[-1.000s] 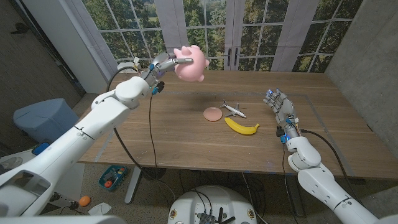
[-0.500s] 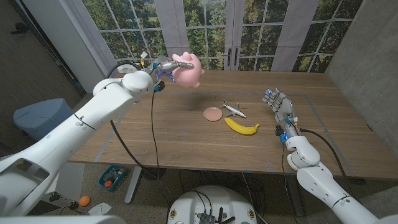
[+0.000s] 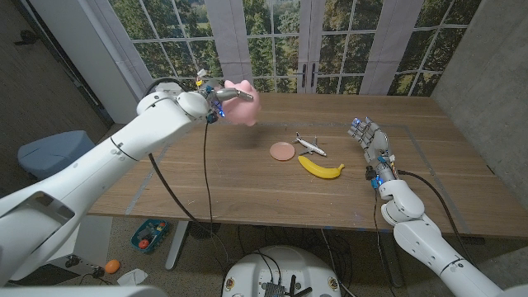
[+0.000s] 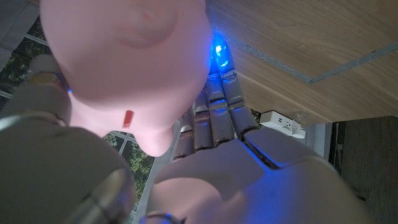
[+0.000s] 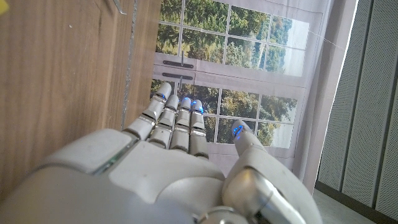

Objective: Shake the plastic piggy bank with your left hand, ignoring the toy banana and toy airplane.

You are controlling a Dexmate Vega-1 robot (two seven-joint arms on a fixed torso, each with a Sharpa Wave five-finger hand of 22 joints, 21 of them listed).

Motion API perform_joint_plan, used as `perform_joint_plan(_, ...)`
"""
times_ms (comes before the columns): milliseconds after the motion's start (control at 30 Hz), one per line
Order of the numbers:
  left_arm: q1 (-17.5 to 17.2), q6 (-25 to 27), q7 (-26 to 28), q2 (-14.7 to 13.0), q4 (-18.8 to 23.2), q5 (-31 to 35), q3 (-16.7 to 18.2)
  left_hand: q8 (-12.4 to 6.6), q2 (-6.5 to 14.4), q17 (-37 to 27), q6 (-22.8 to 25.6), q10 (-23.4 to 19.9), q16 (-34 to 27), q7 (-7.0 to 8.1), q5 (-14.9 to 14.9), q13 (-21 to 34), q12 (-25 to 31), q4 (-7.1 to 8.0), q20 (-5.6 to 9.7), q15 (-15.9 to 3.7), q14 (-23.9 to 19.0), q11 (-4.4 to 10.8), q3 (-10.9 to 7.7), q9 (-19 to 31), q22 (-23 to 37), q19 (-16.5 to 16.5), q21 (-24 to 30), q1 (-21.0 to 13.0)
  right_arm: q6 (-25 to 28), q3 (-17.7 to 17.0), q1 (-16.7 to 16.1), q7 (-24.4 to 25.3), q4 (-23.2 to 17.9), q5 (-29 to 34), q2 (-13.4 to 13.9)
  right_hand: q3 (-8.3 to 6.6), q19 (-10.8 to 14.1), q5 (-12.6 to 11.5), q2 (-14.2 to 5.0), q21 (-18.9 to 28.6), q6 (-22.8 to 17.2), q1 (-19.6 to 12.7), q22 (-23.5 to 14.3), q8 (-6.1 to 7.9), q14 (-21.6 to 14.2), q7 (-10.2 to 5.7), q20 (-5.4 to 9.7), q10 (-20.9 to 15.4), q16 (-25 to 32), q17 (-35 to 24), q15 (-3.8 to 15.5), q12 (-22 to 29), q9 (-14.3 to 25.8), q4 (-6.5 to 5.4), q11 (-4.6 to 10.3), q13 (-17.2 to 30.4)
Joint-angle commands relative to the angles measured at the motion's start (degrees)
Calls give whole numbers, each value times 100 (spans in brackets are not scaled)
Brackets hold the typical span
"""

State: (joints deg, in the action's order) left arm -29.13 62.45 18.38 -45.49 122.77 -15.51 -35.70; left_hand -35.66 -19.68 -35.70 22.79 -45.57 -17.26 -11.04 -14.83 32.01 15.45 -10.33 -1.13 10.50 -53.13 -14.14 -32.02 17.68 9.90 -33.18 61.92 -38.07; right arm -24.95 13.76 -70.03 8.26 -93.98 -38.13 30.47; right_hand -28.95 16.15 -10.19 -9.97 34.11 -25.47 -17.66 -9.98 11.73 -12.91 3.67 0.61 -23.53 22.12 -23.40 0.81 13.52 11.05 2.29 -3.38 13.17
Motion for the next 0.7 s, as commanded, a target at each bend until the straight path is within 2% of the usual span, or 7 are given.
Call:
perform_joint_plan(33, 604, 1255, 200, 161, -1, 481, -782, -560, 2594, -65, 2081, -2414, -39, 1025, -621, 1150, -13, 11, 593, -2391, -1781, 2377, -242, 21, 10, 416, 32, -2548, 6, 6, 17, -56, 45, -54, 10, -32, 73, -37, -37, -20, -51, 2, -22, -16, -38, -16, -11, -37, -20, -14, 15, -14, 21, 12, -6, 29)
perform_joint_plan(300, 950, 1729, 154, 299, -277, 546, -1213, -555, 2599, -65, 2083, -2403, -34, 1038, -613, 1158, -21, 12, 596, -2391, -1780, 2368, -239, 24, 10, 414, 31, -2552, 23, 21, 36, -76, 96, -86, -3, -31, 75, -37, -38, -28, -52, 5, -23, -16, -42, -15, -9, -37, -21, -15, 13, -14, 21, 8, 0, 29)
perform_joint_plan(467, 1071, 1754, 253, 306, -427, 467, -1427, -545, 2597, -64, 2080, -2402, -26, 1038, -609, 1163, -24, 11, 602, -2390, -1771, 2374, -238, 17, 9, 417, 28, -2553, 26, 27, 58, -90, 130, -100, -11, -31, 75, -37, -38, -34, -52, 6, -23, -16, -39, -16, -10, -35, -23, -16, 11, -15, 21, 6, -2, 29)
perform_joint_plan(700, 1243, 1754, 694, 283, -617, 37, -1709, -534, 2601, -62, 2073, -2393, -17, 1034, -603, 1169, -29, 16, 601, -2390, -1761, 2382, -236, 11, 9, 424, 24, -2550, 52, 44, 109, -116, 191, -133, -25, -30, 79, -36, -37, -39, -50, 7, -23, -17, -39, -18, -14, -36, -25, -16, 19, -15, 21, 5, 6, 29)
